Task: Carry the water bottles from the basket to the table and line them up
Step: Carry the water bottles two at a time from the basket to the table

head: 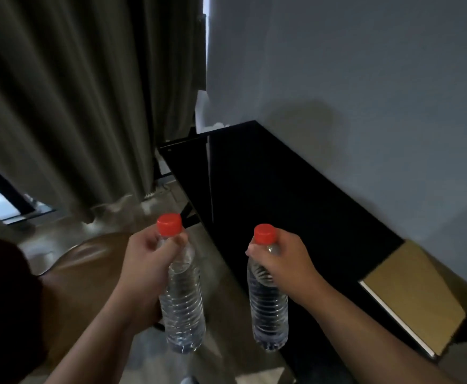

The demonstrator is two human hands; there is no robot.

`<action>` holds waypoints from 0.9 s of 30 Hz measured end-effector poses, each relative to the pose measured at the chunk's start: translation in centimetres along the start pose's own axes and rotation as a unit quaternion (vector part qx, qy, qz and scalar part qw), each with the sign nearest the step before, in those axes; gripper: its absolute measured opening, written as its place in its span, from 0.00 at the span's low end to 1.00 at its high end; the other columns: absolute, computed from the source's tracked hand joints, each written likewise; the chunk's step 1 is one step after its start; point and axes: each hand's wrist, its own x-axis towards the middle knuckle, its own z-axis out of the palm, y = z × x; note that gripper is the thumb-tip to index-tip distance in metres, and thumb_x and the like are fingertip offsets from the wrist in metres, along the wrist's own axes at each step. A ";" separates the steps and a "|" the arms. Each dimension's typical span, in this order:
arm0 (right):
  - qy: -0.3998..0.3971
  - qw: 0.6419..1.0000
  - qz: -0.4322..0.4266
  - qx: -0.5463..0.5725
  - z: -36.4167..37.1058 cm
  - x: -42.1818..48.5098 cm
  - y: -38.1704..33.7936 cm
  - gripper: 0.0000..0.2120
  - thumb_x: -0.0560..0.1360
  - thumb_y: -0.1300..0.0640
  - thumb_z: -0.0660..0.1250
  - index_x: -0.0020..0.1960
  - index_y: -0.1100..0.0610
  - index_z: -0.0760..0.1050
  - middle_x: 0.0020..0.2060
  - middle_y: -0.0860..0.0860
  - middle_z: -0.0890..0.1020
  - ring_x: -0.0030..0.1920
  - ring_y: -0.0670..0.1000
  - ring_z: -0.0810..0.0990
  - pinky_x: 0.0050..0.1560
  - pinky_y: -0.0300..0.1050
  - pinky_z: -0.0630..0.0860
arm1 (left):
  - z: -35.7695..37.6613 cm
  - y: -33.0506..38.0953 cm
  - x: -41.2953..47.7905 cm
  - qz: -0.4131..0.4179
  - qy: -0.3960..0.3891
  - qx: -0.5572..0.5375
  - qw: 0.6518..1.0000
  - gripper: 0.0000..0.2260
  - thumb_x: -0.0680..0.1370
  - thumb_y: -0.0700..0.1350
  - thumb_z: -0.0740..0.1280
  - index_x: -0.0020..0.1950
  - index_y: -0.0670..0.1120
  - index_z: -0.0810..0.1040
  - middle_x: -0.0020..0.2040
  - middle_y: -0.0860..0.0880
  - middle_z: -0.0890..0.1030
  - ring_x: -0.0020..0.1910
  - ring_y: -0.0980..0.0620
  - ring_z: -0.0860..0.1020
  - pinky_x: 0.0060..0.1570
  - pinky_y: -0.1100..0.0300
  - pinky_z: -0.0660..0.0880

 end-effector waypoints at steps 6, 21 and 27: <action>0.073 0.996 0.034 0.030 0.4 7.5 -0.1 0.15 0.70 0.55 0.71 0.43 0.69 0.75 0.35 0.62 0.79 0.36 0.49 0.79 0.40 0.42 0.76 | -0.8 -2.5 10.8 -0.012 -0.058 0.016 0.998 0.27 0.63 0.55 0.69 0.38 0.30 0.72 0.32 0.37 0.74 0.32 0.46 0.73 0.35 0.56 0.72; 0.203 0.970 0.086 0.101 -6.0 23.6 6.0 0.15 0.72 0.56 0.72 0.44 0.69 0.74 0.35 0.57 0.77 0.37 0.51 0.76 0.40 0.46 0.74 | 11.9 -8.9 31.4 -0.102 -0.230 0.055 0.966 0.18 0.66 0.50 0.70 0.39 0.34 0.77 0.35 0.39 0.79 0.36 0.43 0.78 0.41 0.51 0.75; 0.263 0.953 0.098 0.114 -7.2 25.7 7.2 0.10 0.73 0.65 0.71 0.38 0.68 0.73 0.31 0.53 0.75 0.32 0.44 0.74 0.34 0.34 0.71 | 15.8 -10.5 36.5 -0.150 -0.258 0.054 0.953 0.15 0.62 0.52 0.71 0.39 0.42 0.81 0.36 0.39 0.80 0.38 0.42 0.79 0.44 0.46 0.74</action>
